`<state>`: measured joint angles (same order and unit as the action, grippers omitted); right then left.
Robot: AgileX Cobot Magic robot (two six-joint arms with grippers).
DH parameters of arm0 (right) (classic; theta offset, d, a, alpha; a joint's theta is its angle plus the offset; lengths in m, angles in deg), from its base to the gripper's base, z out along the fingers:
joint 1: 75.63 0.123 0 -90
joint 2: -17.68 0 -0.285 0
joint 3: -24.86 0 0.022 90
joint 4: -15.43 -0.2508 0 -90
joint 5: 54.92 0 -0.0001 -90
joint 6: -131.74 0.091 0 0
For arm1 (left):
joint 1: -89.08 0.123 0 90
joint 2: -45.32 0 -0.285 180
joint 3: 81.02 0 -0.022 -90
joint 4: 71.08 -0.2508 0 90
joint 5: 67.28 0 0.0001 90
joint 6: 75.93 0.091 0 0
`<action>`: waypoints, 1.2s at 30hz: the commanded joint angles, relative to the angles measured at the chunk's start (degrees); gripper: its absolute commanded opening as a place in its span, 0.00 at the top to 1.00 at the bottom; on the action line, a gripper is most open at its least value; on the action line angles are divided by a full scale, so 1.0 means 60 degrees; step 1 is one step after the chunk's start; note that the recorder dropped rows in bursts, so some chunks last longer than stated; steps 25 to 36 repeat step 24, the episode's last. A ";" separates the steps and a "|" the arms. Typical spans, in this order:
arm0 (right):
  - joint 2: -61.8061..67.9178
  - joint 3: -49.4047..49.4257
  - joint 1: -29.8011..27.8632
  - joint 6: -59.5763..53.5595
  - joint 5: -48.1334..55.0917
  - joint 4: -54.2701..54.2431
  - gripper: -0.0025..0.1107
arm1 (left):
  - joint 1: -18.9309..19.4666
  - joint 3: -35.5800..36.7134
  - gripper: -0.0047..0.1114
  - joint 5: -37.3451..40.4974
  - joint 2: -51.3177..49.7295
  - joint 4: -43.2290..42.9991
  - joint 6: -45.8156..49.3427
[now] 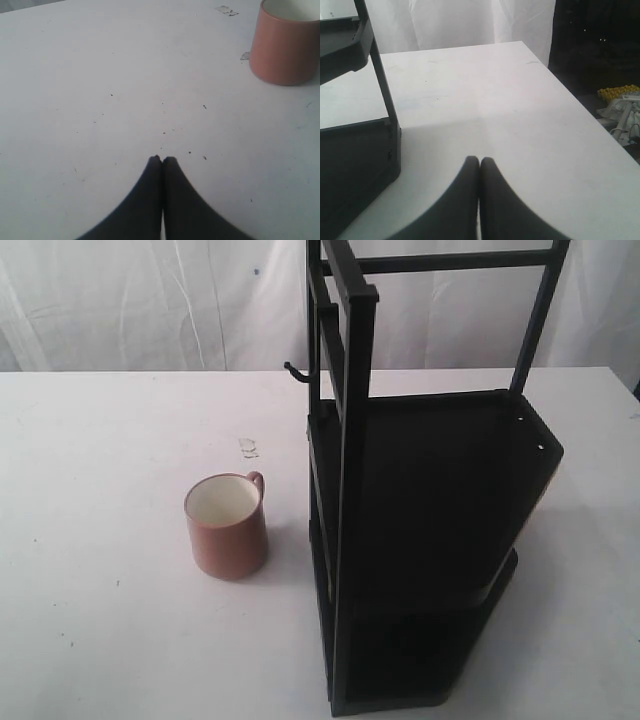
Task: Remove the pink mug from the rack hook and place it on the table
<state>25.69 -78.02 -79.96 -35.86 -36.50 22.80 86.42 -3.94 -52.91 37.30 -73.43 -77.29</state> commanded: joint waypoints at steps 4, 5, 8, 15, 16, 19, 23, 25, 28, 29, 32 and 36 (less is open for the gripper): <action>-0.0037 0.0016 -0.0058 0.0042 -0.0081 -0.0004 0.98 | 0.0038 0.0023 0.95 0.0044 0.0038 0.0110 0.0006; -0.0037 0.0016 -0.0058 0.0042 -0.0081 -0.0004 0.98 | 0.0038 0.0023 0.95 0.0044 0.0038 0.0110 0.0006; -0.0037 0.0016 -0.0058 0.0042 -0.0081 -0.0004 0.98 | 0.0038 0.0023 0.95 0.0044 0.0038 0.0110 0.0006; -0.0037 0.0016 -0.0058 0.0042 -0.0081 -0.0004 0.98 | 0.0038 0.0023 0.95 0.0044 0.0038 0.0110 0.0006; -0.0037 0.0016 -0.0058 0.0042 -0.0081 -0.0004 0.98 | 0.0038 0.0023 0.95 0.0044 0.0038 0.0110 0.0006; -0.0037 0.0016 -0.0058 0.0042 -0.0081 -0.0004 0.98 | 0.0038 0.0023 0.95 0.0044 0.0038 0.0110 0.0006; -0.0037 0.0016 -0.0058 0.0042 -0.0081 -0.0004 0.98 | 0.0038 0.0023 0.95 0.0044 0.0038 0.0110 0.0006; -0.0037 0.0016 -0.0058 0.0042 -0.0081 -0.0004 0.98 | 0.0038 0.0023 0.95 0.0044 0.0038 0.0110 0.0006; -0.0037 0.0016 -0.0058 0.0042 -0.0081 -0.0004 0.98 | 0.0038 0.0023 0.95 0.0044 0.0038 0.0110 0.0006; -0.0037 0.0016 -0.0058 0.0042 -0.0081 -0.0004 0.98 | 0.0038 0.0023 0.95 0.0044 0.0038 0.0110 0.0006; -0.0037 0.0016 -0.0058 0.0042 -0.0081 -0.0004 0.98 | 0.0038 0.0023 0.95 0.0044 0.0038 0.0110 0.0006; -0.0037 0.0016 -0.0058 0.0042 -0.0081 -0.0004 0.98 | 0.0038 0.0023 0.95 0.0044 0.0038 0.0110 0.0006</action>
